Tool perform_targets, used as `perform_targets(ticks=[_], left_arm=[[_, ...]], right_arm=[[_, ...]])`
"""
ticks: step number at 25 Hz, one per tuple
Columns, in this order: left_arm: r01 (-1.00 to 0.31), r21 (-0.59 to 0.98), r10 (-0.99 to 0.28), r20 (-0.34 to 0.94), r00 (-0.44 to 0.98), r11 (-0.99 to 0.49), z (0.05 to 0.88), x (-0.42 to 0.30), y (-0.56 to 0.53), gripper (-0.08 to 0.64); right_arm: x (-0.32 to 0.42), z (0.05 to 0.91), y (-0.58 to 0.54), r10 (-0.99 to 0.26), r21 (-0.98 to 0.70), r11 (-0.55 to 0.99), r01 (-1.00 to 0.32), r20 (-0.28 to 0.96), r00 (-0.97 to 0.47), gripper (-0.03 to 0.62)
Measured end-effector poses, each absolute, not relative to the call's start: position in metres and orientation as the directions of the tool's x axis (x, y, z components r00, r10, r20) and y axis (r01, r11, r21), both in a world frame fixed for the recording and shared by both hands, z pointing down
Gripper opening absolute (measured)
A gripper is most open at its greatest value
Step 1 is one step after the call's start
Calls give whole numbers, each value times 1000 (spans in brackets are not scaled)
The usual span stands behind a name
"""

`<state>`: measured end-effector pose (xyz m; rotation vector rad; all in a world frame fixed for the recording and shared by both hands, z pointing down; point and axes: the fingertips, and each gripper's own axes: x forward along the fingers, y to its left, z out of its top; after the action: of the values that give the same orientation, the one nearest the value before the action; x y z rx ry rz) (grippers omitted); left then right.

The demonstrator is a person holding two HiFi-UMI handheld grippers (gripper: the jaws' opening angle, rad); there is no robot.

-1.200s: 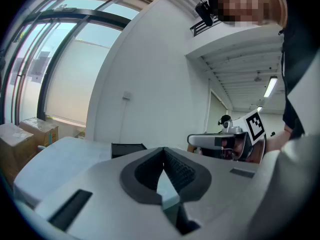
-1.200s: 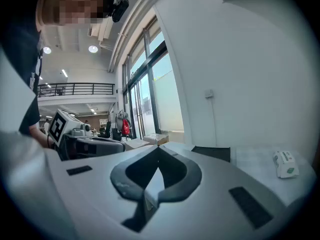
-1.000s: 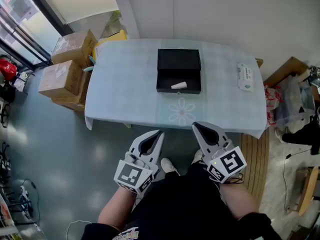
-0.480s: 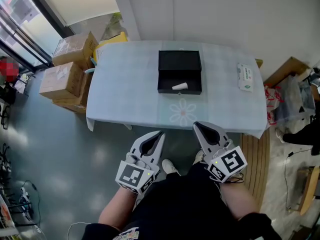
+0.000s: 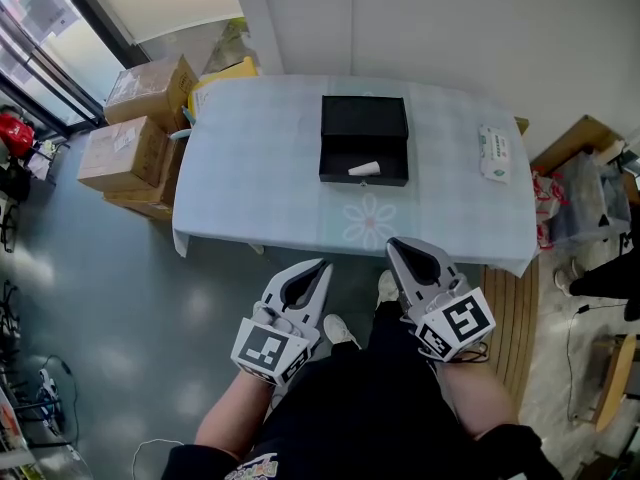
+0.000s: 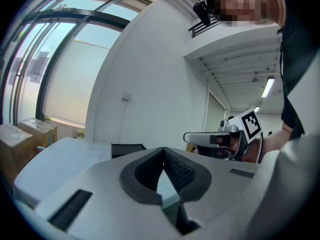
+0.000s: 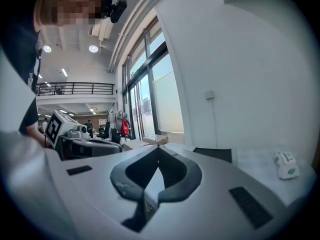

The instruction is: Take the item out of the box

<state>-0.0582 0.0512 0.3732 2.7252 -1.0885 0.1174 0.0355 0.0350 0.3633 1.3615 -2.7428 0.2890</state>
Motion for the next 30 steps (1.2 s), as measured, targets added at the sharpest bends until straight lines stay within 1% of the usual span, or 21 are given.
perform_targets(ticks=[8,14,17,20,30], left_arm=[[-702,162,-687,144,713,-694,375,-51,34,9],[-728,148,-711,160,685,-669,373,-43,13,9],[-749,144,-724,193,662,-647,370,-41,1,9],[-740,168,-719,173,673,-652,370,-32,-7,9],[-759,192,-740,174,650,-622,384,-16,-48,9]], right_arm=[[47,366,6,-766,-125,610,-783,159,-623,9],[57,369,-26,-741,-115,640,-760,170,-650,9],[60,371,-44,-727,-111,654,-748,177,-663,9],[64,373,-63,-714,-102,670,-736,185,-676,9],[80,402,-134,-656,-59,721,-690,259,-708,9]])
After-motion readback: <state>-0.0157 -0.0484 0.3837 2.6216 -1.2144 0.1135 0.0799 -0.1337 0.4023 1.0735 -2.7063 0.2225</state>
